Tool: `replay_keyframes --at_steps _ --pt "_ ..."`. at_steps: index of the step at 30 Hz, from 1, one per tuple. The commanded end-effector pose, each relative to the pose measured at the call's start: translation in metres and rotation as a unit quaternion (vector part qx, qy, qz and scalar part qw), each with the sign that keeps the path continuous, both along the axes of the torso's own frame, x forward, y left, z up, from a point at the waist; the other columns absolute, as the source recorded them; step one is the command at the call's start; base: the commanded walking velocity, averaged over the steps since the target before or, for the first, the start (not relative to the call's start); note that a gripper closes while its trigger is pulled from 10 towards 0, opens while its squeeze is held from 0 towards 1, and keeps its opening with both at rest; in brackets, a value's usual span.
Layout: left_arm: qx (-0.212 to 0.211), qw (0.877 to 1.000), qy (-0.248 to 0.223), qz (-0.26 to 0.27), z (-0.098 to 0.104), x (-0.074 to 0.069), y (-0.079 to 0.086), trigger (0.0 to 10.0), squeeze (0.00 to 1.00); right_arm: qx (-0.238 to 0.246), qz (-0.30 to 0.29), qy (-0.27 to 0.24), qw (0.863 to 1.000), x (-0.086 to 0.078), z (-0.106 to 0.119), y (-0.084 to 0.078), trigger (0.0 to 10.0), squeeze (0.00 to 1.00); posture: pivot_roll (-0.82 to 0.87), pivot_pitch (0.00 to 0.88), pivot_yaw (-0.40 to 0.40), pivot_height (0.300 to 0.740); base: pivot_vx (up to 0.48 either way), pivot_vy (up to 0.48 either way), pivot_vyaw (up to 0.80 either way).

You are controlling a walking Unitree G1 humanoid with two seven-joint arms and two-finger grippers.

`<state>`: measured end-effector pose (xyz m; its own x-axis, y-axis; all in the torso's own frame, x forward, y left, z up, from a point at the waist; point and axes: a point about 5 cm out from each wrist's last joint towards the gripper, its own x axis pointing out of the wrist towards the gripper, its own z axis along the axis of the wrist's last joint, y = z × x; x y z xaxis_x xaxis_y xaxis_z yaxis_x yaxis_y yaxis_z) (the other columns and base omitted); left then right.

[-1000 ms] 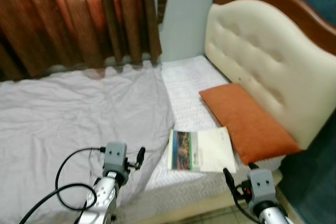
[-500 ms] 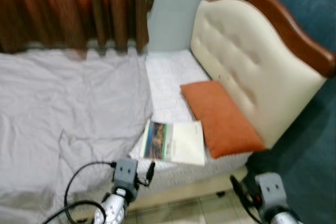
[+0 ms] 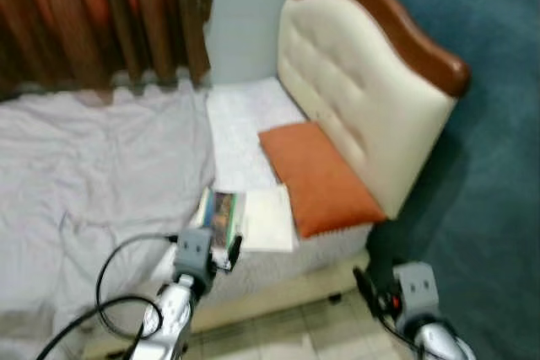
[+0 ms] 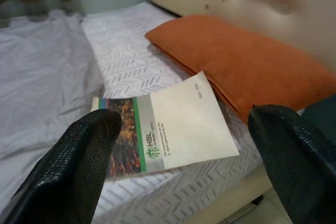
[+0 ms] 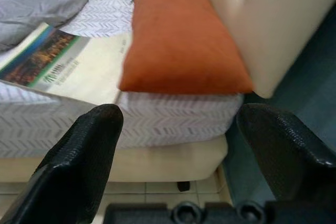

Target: Clean up the room

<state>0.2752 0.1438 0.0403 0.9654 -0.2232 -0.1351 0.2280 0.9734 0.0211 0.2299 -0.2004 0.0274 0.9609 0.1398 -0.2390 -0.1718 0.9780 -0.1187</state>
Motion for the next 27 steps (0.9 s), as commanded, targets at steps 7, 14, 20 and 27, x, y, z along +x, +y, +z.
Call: replay_keyframes --at_steps 7,14,20,27 --pt "0.020 1.000 0.016 -0.017 -0.008 -0.003 -0.013 10.0 0.00 -0.009 0.012 0.002 1.000 -0.002 -0.002 0.000 10.0 0.00 -0.16 0.074 -0.001 0.740 0.000 0.000 0.56" --pt "0.019 1.000 0.016 -0.001 -0.007 0.000 -0.009 10.0 0.00 -0.006 0.012 0.002 1.000 0.004 -0.003 0.000 10.0 0.00 -0.15 0.074 -0.003 0.740 0.000 0.000 0.23" --pt "0.015 1.000 0.016 0.006 -0.006 0.003 -0.007 10.0 0.00 -0.003 0.030 0.003 1.000 0.005 -0.003 0.004 10.0 0.00 -0.15 0.070 -0.003 0.740 0.000 0.000 0.18" --pt "-0.017 1.000 0.011 -0.013 -0.004 0.001 -0.009 10.0 0.00 -0.003 0.026 0.004 1.000 0.006 -0.005 0.005 10.0 0.00 -0.14 0.072 -0.002 0.740 0.135 0.000 0.31"
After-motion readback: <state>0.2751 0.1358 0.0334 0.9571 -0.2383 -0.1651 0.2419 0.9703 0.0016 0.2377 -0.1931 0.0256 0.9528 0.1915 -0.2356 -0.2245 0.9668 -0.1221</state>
